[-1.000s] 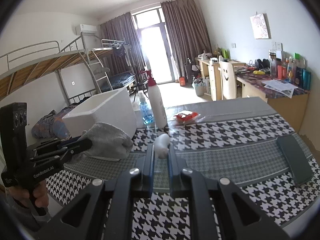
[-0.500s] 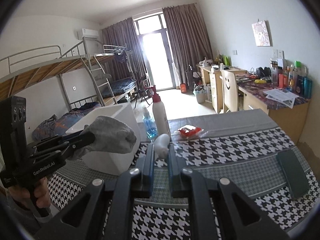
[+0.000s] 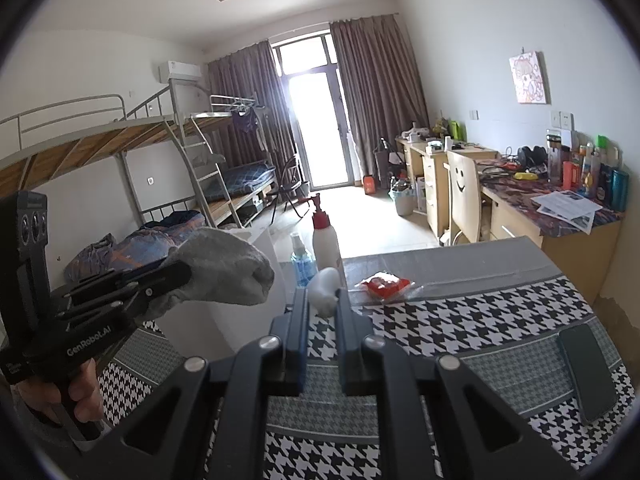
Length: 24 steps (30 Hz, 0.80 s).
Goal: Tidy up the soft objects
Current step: 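Lift the sock with the left tool while the right tool carries the roll toward the foam box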
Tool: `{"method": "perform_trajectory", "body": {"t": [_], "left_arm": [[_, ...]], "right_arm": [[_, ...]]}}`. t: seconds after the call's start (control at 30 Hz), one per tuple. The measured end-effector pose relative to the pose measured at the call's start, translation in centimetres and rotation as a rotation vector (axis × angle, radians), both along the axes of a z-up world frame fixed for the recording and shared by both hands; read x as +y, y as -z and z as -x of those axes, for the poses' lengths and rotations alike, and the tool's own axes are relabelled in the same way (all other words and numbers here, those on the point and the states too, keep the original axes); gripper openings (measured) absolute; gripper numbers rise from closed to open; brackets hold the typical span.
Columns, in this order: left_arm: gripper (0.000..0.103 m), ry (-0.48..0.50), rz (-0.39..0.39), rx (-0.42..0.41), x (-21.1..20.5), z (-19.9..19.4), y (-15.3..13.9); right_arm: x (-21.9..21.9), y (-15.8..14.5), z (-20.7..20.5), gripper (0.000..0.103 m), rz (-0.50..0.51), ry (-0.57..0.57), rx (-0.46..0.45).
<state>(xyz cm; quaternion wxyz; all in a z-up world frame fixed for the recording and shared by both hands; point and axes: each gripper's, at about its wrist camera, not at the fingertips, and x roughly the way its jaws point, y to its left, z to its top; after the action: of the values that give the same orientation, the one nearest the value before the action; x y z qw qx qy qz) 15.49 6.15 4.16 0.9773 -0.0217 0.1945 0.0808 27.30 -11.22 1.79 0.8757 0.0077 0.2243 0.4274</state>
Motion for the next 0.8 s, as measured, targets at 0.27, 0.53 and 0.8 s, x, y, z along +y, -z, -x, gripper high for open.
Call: {"method": "perform_trajectory", "body": {"t": [0.27,0.53,0.8], "left_arm": [[0.017,-0.021,-0.015,-0.025,0.8,0.1,-1.4],[0.017,-0.062,-0.022,-0.048,2.1,0.0,-2.6],[0.017,-0.106,-0.027,-0.058,3.2,-0.1,-3.2]], "right_arm": [[0.8,-0.9,-0.3,0.015,-0.009,-0.007,-0.009],[2.3,-2.1,-0.2,0.015,-0.012,-0.031,-0.030],[3.8,-2.9,-0.2,0.015,-0.018,-0.069,-0.037]]}}
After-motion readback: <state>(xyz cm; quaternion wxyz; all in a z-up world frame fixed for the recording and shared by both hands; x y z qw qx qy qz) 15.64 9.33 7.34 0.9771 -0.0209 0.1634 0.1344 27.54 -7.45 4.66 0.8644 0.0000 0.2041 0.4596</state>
